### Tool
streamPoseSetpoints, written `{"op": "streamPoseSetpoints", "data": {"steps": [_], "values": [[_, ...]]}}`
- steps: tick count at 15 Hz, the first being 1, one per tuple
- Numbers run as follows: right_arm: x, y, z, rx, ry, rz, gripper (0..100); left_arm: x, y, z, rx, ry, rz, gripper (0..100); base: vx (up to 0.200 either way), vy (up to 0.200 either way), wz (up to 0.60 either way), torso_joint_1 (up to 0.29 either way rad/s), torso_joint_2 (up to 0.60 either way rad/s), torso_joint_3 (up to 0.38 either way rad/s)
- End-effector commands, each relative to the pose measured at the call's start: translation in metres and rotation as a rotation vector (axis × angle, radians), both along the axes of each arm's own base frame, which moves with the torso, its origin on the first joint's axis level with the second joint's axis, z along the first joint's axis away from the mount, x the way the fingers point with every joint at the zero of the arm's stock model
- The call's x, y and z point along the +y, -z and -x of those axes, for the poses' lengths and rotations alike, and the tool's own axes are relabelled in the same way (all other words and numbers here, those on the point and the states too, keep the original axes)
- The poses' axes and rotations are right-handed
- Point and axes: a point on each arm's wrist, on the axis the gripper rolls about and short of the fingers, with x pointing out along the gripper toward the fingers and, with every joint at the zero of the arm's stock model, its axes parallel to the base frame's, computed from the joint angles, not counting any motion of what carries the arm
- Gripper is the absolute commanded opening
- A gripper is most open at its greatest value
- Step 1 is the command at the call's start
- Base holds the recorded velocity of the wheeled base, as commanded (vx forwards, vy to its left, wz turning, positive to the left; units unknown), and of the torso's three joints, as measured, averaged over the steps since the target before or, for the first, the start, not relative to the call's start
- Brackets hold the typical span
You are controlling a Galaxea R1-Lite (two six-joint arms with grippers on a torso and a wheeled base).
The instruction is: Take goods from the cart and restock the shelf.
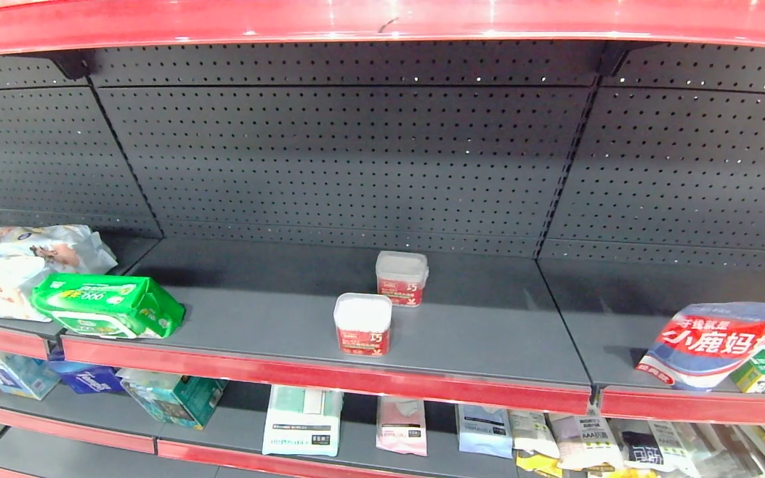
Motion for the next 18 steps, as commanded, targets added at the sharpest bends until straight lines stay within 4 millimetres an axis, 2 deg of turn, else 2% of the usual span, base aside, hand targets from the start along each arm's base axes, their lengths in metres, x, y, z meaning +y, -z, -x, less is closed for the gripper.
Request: {"op": "streamPoseSetpoints", "data": {"steps": [1, 3, 4, 5, 8, 11, 15, 18], "values": [[0.0001, 0.0006, 0.0011, -0.009, -0.011, 0.03, 100, 0.0, 0.0, 0.0, 0.0, 0.0, 0.001, 100, 0.0, 0.0, 0.0, 0.0, 0.0, 0.0], [0.0023, 0.002, 0.0009, -0.003, -0.122, 0.012, 100, -0.0001, 0.0001, 0.0001, -0.002, 0.006, -0.009, 100, 0.0, 0.0, 0.0, 0.0, 0.0, 0.0], [0.0039, 0.008, 0.0016, 0.057, -0.205, 0.044, 100, -0.0001, 0.0, 0.0, -0.001, 0.006, -0.006, 100, 0.0, 0.0, 0.0, 0.0, 0.0, 0.0], [0.0043, 0.0073, 0.0014, 0.047, -0.22, 0.069, 100, -0.0001, 0.0, 0.0, -0.001, 0.006, -0.002, 100, 0.0, 0.0, 0.0, 0.0, 0.0, 0.0], [0.0029, 0.0072, 0.0013, 0.047, -0.148, -0.008, 100, -0.0001, 0.0002, 0.0, 0.001, 0.006, -0.006, 100, 0.0, 0.0, 0.0, 0.0, 0.0, 0.0], [0.0042, 0.007, -0.0006, 0.076, -0.122, 0.039, 100, -0.0001, 0.0002, 0.0, 0.001, 0.006, -0.006, 100, 0.0, 0.0, 0.0, 0.0, 0.0, 0.0], [0.0051, 0.0088, 0.0085, -0.041, -0.056, 0.032, 100, -0.0001, 0.0002, 0.0, 0.001, 0.006, -0.006, 100, 0.0, 0.0, 0.0, 0.0, 0.0, 0.0], [0.0051, 0.0092, 0.0092, -0.049, -0.044, 0.034, 100, -0.0002, 0.0002, 0.0001, -0.001, 0.004, -0.006, 100, 0.0, 0.0, 0.0, 0.0, 0.0, 0.0]]}}
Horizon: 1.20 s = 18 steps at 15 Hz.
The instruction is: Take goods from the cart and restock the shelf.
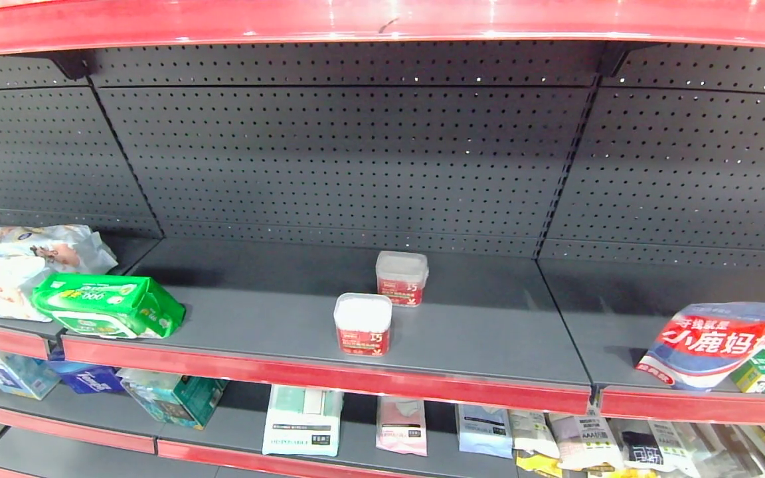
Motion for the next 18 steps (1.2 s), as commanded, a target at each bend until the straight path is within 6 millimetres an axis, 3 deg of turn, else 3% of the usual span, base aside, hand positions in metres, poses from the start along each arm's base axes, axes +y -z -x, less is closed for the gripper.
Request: {"op": "streamPoseSetpoints", "data": {"steps": [1, 4, 9, 18], "values": [[0.0001, 0.0004, 0.0013, -0.017, 0.005, 0.0, 100, 0.0, 0.0001, -0.0001, 0.001, 0.001, 0.0, 100, 0.0, 0.0, 0.0, 0.0, 0.0, 0.0], [0.0001, 0.0004, 0.0013, -0.017, 0.003, -0.004, 100, 0.0, 0.0001, -0.0001, 0.001, -0.001, 0.0, 100, 0.0, 0.0, 0.0, 0.0, 0.0, 0.0], [0.0001, 0.0002, 0.0013, -0.018, 0.002, -0.004, 100, 0.0, 0.0001, -0.0001, 0.001, 0.001, 0.0, 100, 0.0, 0.0, -0.6, 0.007, 0.0, 0.001], [0.0002, 0.0004, 0.0013, -0.017, 0.002, -0.004, 100, 0.0, -0.0006, -0.0002, 0.001, 0.002, -0.006, 100, 0.0, 0.0, 0.0, 0.0, 0.0, 0.0]]}}
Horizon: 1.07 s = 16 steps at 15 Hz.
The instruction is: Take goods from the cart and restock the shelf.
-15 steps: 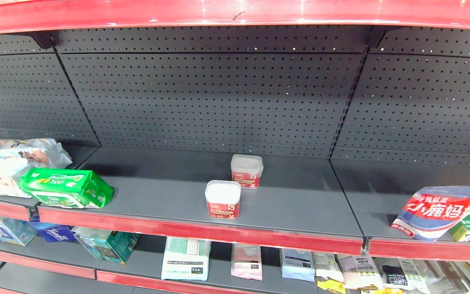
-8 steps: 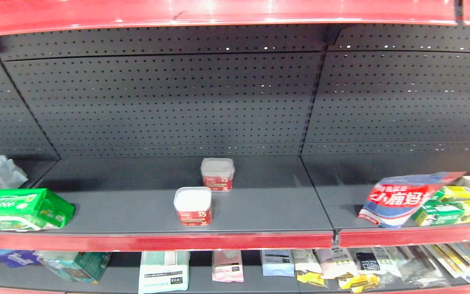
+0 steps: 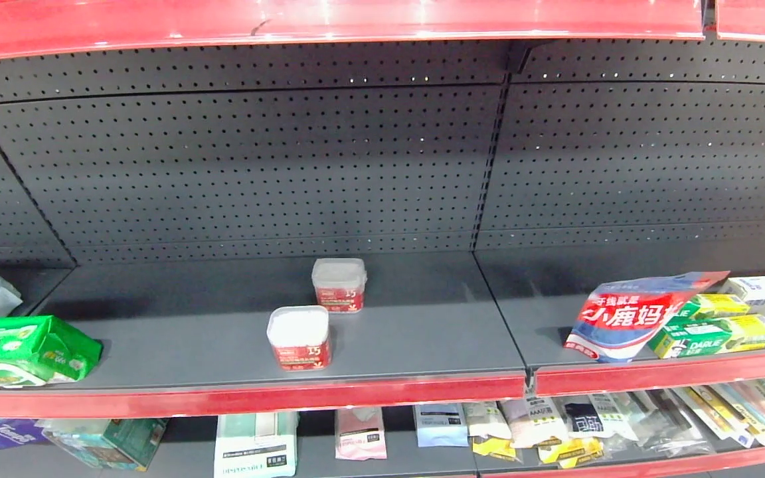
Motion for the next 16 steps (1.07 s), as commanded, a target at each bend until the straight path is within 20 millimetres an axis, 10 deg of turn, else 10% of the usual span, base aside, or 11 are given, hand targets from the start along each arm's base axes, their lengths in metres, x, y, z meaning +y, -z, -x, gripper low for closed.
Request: {"op": "streamPoseSetpoints", "data": {"steps": [1, 3, 4, 6, 16], "values": [[0.0, 0.0, 0.0, 0.002, -0.001, 0.001, 100, 0.0, -0.001, -0.001, 0.014, -0.005, -0.003, 100, 0.0, 0.0, 0.0, 0.0, 0.0, 0.0], [0.0, 0.0, 0.0, 0.0, 0.001, 0.001, 100, 0.0, -0.054, -0.003, 0.0, 0.013, 0.031, 100, 0.0, 0.0, 0.0, 0.0, 0.0, 0.0], [0.0, 0.0, 0.0, 0.0, -0.001, 0.001, 100, 0.0, -0.109, -0.036, 0.101, -0.004, 0.169, 100, 0.0, 0.0, 0.0, 0.0, 0.0, 0.0], [0.0, 0.0, 0.0, 0.002, 0.001, 0.001, 100, 0.002, -0.128, -0.083, 0.246, -0.102, 0.105, 100, 0.0, 0.0, 0.0, 0.0, 0.0, 0.0], [0.0, 0.0, 0.0, 0.002, -0.001, 0.001, 100, 0.005, -0.067, -0.19, 0.733, -0.061, -0.035, 100, 0.0, 0.0, 0.0, 0.0, 0.0, 0.0]]}}
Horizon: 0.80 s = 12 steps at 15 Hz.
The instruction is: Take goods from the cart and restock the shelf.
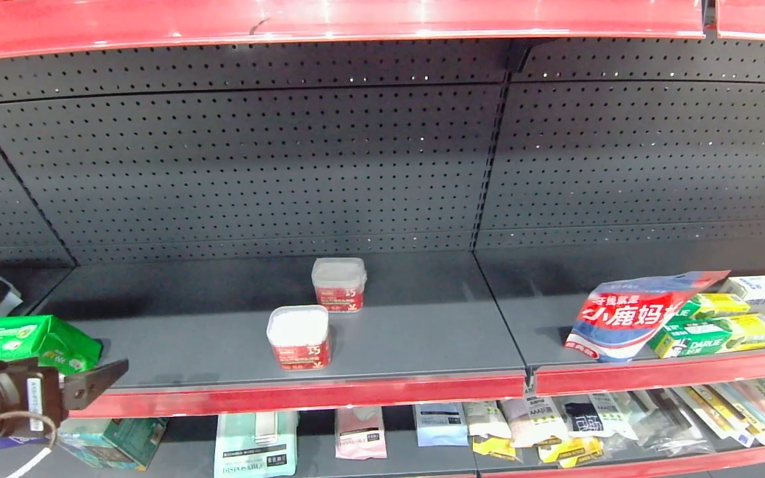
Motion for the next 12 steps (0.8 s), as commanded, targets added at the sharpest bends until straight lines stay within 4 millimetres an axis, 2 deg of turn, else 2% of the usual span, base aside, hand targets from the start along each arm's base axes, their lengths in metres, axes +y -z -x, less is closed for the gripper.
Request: {"op": "streamPoseSetpoints", "data": {"steps": [1, 2, 6, 7, 12], "values": [[0.0, 0.0, 0.0, 0.002, -0.001, 0.001, 100, 0.0, 0.023, -0.033, 0.133, 0.031, -0.022, 100, 0.0, 0.0, 0.0, 0.0, 0.0, 0.0], [0.0, 0.0, 0.0, 0.002, 0.0, 0.001, 100, -0.002, 0.03, -0.046, 0.138, 0.061, -0.046, 100, 0.0, 0.0, 0.0, 0.0, 0.0, 0.0], [0.0, 0.0, 0.0, 0.002, -0.001, 0.001, 100, -0.008, 0.041, -0.066, 0.183, 0.099, -0.051, 100, 0.0, 0.0, 0.0, 0.0, 0.0, 0.0], [0.0, 0.0, 0.0, 0.002, -0.001, 0.001, 100, -0.01, 0.045, -0.082, 0.166, 0.103, -0.048, 100, 0.0, 0.0, 0.0, 0.0, 0.0, 0.0], [0.0, 0.0, 0.0, 0.002, -0.001, 0.001, 100, -0.026, 0.061, -0.12, 0.125, 0.162, -0.063, 100, 0.0, 0.0, 0.0, 0.0, 0.0, 0.0]]}}
